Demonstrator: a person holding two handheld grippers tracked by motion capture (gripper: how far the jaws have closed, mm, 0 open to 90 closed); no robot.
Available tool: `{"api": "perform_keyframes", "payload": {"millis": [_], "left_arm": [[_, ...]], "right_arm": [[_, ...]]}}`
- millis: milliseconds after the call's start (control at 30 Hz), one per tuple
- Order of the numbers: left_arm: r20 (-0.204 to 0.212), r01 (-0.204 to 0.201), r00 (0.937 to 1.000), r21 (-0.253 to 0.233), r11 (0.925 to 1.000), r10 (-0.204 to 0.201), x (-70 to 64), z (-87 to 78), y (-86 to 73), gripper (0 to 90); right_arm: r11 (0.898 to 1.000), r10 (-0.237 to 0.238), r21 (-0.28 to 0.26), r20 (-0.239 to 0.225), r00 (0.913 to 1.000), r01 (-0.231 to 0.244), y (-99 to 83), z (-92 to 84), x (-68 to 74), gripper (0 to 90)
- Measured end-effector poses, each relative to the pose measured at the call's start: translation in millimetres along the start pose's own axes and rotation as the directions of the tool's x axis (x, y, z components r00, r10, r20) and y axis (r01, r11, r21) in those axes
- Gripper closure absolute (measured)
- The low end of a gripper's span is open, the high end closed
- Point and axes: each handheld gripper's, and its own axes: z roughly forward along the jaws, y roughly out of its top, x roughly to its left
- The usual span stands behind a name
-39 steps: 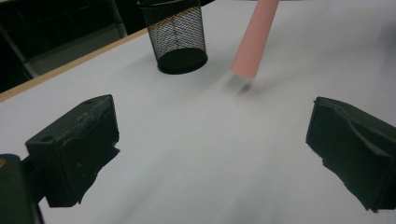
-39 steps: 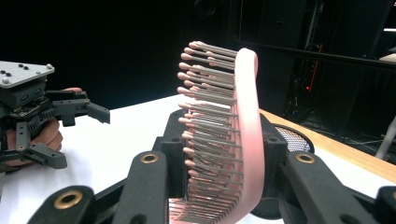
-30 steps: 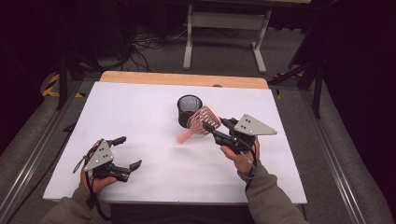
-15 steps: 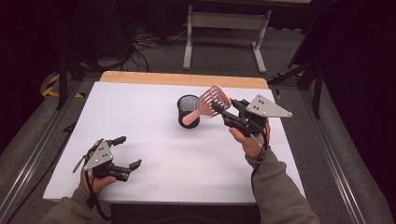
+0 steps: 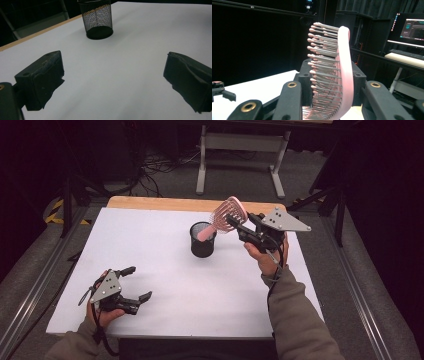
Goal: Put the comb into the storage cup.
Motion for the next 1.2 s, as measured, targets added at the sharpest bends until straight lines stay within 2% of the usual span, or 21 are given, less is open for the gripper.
{"api": "perform_keyframes", "payload": {"millis": [400,967,1200], "left_arm": [[-0.008,-0.003,1.0,0.004,1.0,0.003,-0.2,0.4,-0.1,4.5],[0.012,-0.007,0.9999,0.002,1.0,0.007,0.0,0.8,-0.7,4.2],[0.017,-0.005,0.9998,0.002,1.0,0.005,-0.1,1.4,-1.1,4.2]], "right_arm": [[1.0,-0.005,0.016,0.047,0.9989,0.005,3.8,13.1,-13.0,63.9],[0.999,0.006,0.043,0.085,0.9964,-0.01,-3.9,27.7,-19.6,63.9],[0.999,0.011,0.046,0.092,0.9957,-0.016,-7.9,33.2,-18.0,63.9]]}}
